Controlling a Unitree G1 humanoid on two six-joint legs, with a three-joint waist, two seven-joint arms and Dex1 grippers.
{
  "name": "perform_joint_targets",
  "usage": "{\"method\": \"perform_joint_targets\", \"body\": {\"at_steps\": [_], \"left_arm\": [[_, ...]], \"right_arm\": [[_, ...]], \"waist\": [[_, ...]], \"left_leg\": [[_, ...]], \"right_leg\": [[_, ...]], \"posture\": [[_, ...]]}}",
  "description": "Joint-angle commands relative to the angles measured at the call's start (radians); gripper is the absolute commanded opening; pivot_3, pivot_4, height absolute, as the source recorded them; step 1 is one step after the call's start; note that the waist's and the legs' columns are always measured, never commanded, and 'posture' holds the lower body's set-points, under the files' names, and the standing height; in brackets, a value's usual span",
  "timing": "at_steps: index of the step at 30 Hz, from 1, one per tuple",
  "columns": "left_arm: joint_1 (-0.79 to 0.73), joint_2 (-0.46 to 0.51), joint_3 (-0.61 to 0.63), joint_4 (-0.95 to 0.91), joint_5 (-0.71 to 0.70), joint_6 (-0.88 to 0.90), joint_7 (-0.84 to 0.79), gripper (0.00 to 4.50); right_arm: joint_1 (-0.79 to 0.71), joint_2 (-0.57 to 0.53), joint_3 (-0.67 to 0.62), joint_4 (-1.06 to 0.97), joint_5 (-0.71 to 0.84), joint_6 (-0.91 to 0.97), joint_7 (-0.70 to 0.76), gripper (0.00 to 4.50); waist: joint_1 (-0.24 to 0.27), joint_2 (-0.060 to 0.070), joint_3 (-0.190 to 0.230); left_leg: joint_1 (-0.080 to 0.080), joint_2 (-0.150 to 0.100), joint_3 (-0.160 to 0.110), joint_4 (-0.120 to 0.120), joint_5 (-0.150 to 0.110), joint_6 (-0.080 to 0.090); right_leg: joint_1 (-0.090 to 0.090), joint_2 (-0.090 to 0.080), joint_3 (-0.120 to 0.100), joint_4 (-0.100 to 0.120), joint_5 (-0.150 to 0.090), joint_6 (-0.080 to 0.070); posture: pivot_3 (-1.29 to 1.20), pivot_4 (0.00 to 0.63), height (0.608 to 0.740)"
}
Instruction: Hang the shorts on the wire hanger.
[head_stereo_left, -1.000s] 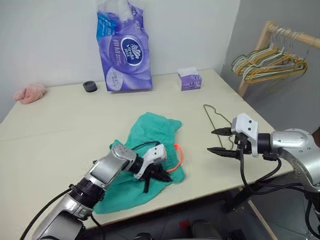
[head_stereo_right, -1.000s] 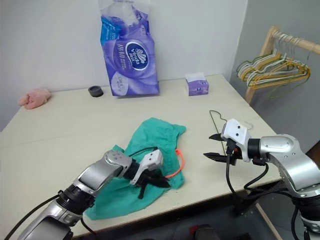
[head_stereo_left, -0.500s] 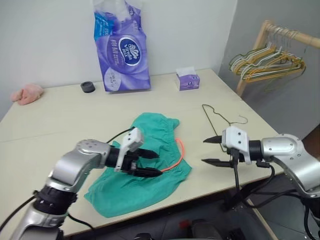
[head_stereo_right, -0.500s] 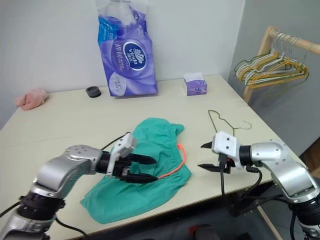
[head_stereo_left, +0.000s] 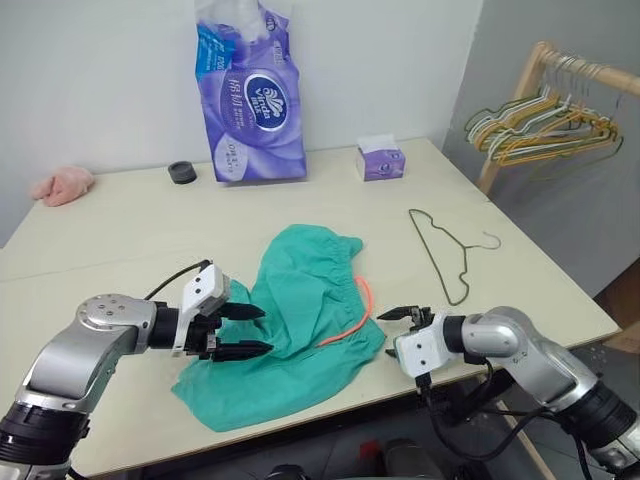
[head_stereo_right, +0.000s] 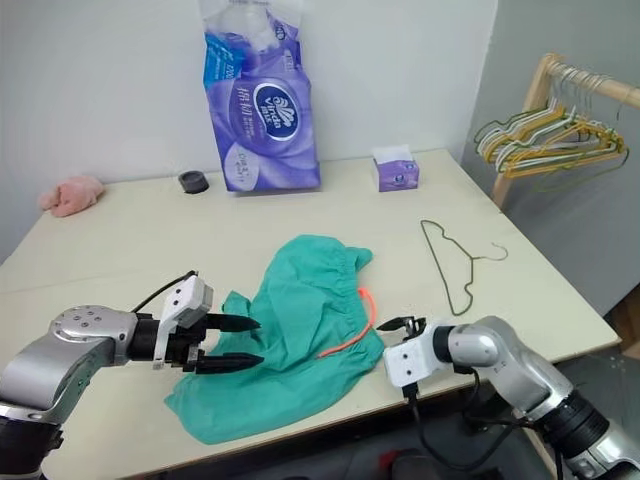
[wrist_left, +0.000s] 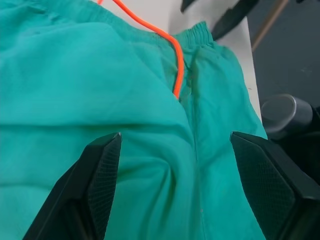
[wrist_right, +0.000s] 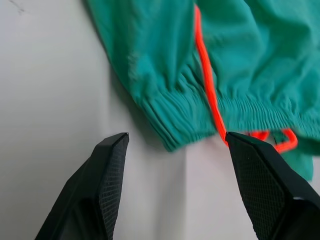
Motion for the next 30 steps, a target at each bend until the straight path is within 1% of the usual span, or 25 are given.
{"method": "perform_joint_targets", "body": {"at_steps": [1,7,8,10,17,18,19,21,26,30], "left_arm": [[0.003,0.024,0.046,-0.031,-0.014,-0.001,0.016,3.67],[0.003,0.030,0.067,-0.038,-0.017,0.012,0.047,3.67],[0.003,0.031,0.071,-0.044,-0.021,0.017,0.052,3.70],[-0.006,0.025,0.086,-0.058,-0.032,0.032,0.073,3.71],[-0.035,0.029,0.119,-0.095,-0.093,0.122,0.113,3.71],[-0.039,0.029,0.116,-0.099,-0.093,0.137,0.128,3.87],[-0.042,0.028,0.114,-0.103,-0.098,0.153,0.137,4.05],[-0.041,0.035,0.109,-0.114,-0.115,0.176,0.131,4.49],[0.015,0.098,0.083,-0.169,-0.126,0.172,0.047,4.49],[0.087,0.151,0.048,-0.196,-0.108,0.140,-0.017,4.49]], "right_arm": [[-0.041,0.032,0.014,0.023,-0.045,-0.080,-0.017,3.31],[-0.109,0.120,0.055,0.127,-0.103,-0.145,-0.029,3.31],[-0.119,0.133,0.059,0.145,-0.111,-0.147,-0.029,3.13],[-0.137,0.156,0.052,0.169,-0.097,-0.134,-0.014,2.75],[-0.147,0.193,-0.014,0.178,-0.022,-0.070,-0.004,0.45],[-0.155,0.196,-0.034,0.188,-0.015,-0.053,-0.014,0.15],[-0.166,0.197,-0.053,0.202,-0.012,-0.041,-0.025,0.00],[-0.186,0.189,-0.088,0.233,-0.007,-0.016,-0.039,0.00],[-0.215,0.129,-0.153,0.294,0.005,0.006,-0.040,0.00],[-0.198,0.116,-0.168,0.292,0.022,0.032,-0.022,0.00]], "waist": [[0.004,0.000,0.000],[0.006,0.000,0.000],[0.006,0.000,0.000],[0.007,-0.001,0.000],[0.008,-0.001,0.000],[0.008,0.000,0.000],[0.008,0.000,0.000],[0.008,0.000,0.000],[0.008,0.000,0.000],[0.006,0.002,0.001]], "left_leg": [[0.000,0.000,0.000,0.000,0.000,0.000],[0.000,0.000,0.000,0.000,0.000,0.000],[0.000,0.000,0.000,0.000,0.001,-0.001],[0.000,0.000,0.000,0.000,0.001,-0.002],[0.000,0.000,-0.001,0.000,0.001,-0.002],[0.001,0.000,-0.001,0.000,0.001,-0.002],[0.000,0.000,-0.001,0.000,0.001,-0.003],[0.000,0.000,-0.001,0.000,0.001,-0.003],[0.000,0.000,0.000,-0.001,0.002,-0.003],[0.001,0.000,0.000,-0.001,0.000,0.000]], "right_leg": [[0.000,0.000,0.000,0.000,0.000,0.000],[0.000,0.001,0.000,0.001,0.000,0.000],[0.000,0.001,0.000,0.001,0.000,0.000],[0.000,0.001,0.000,0.001,0.000,0.000],[0.000,0.001,0.000,0.001,0.000,0.000],[0.000,0.001,0.000,0.001,0.000,0.000],[0.000,0.001,0.000,0.001,0.000,0.000],[0.000,0.001,0.000,0.001,0.000,0.000],[0.000,0.001,0.000,0.001,0.000,-0.001],[-0.001,0.001,0.000,0.001,0.000,-0.001]], "posture": [[-0.12,0.000,0.740],[-0.11,0.000,0.740],[-0.11,0.000,0.740],[-0.10,0.000,0.740],[-0.09,0.000,0.740],[-0.09,0.000,0.740],[-0.09,0.000,0.740],[-0.09,0.000,0.740],[-0.10,0.000,0.740],[-0.11,0.000,0.740]]}}
